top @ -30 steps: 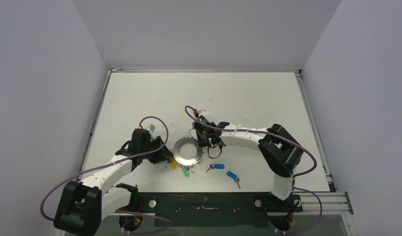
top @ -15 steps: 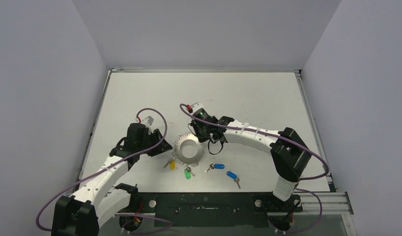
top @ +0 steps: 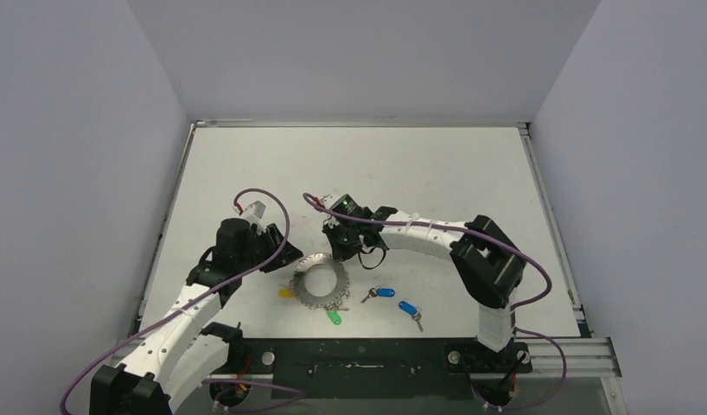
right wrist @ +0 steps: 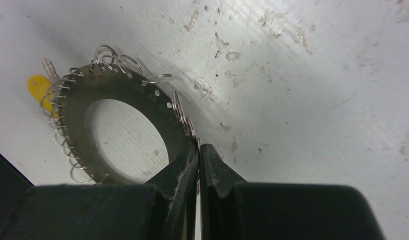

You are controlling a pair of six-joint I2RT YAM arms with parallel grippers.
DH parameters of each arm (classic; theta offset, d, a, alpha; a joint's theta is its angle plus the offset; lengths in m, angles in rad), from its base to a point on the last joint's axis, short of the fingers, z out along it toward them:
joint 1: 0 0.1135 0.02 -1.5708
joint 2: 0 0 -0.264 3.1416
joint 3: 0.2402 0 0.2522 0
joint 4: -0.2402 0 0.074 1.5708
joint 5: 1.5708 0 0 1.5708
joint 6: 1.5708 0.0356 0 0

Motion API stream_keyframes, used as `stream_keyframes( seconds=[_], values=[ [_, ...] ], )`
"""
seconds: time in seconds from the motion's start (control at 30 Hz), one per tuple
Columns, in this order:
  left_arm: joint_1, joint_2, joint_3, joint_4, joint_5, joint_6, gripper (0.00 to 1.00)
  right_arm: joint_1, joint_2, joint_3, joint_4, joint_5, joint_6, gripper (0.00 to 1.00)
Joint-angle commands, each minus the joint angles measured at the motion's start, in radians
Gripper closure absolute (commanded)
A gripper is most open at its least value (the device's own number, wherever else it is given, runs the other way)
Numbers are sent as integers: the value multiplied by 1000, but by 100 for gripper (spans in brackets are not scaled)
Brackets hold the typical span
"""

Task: Put the keys on the keyring

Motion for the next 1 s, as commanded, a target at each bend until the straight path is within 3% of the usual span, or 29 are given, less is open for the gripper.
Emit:
stream_keyframes(
  seconds=[0.0,0.13,0.4,0.6,0.97],
  values=[
    [4,-6,-22,81,39,-31,63,-28,81,39,42,-85,72,98],
    [6,1,-26,82,50,-33,65,-62,104,27,59,-107,120,92],
    [7,3,-30,80,59,-35,65,-60,-6,-32,64,-41,137,60],
    [7,0,-38,81,60,-40,65,-54,-33,-55,77,-41,163,60],
    [8,-4,-51,87,68,-48,65,-57,28,-45,80,-9,179,70]
  ],
)
